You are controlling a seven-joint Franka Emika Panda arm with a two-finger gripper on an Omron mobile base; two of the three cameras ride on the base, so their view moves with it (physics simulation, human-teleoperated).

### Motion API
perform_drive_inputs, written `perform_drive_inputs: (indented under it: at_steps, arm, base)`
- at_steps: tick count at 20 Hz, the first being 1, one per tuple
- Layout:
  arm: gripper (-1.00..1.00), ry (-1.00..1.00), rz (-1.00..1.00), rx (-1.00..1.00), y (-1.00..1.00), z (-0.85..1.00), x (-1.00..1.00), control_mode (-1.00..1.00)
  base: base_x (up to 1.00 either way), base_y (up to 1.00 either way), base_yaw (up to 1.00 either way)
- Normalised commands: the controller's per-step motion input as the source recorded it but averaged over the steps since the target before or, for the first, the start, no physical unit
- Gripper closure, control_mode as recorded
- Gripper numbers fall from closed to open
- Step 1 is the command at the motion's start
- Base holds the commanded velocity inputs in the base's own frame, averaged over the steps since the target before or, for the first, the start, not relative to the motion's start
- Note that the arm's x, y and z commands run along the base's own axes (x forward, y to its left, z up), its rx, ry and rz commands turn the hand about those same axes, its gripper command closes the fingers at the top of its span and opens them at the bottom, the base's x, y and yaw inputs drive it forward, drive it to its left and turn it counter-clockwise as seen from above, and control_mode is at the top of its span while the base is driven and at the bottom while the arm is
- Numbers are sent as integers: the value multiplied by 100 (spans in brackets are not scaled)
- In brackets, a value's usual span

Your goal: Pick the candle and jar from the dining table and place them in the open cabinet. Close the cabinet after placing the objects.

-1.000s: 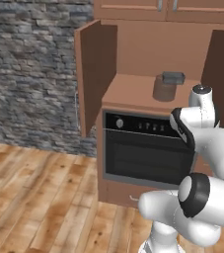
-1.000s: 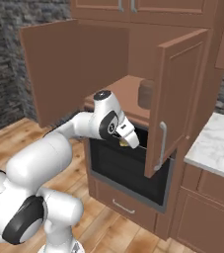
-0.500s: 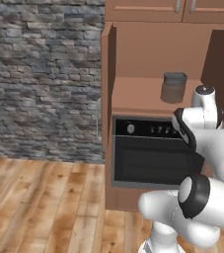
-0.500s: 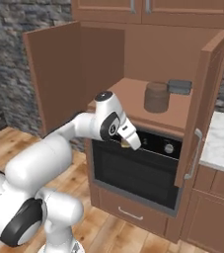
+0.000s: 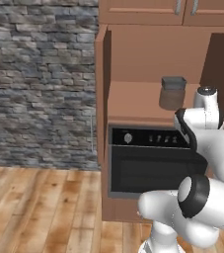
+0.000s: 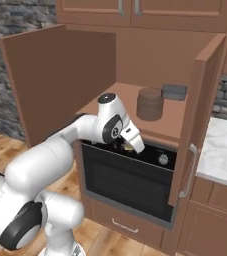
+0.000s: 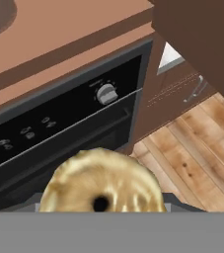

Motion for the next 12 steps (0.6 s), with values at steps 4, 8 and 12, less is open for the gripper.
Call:
perform_drive_inputs:
  at_steps: [4,8,12]
  arm:
    - [100,0,0,0,0,0,0,100]
    - [100,0,0,0,0,0,0,100]
    - [100,0,0,0,0,0,0,100]
  base:
    - [22,0,-19]
    - [15,0,-29]
    - [20,3,-30]
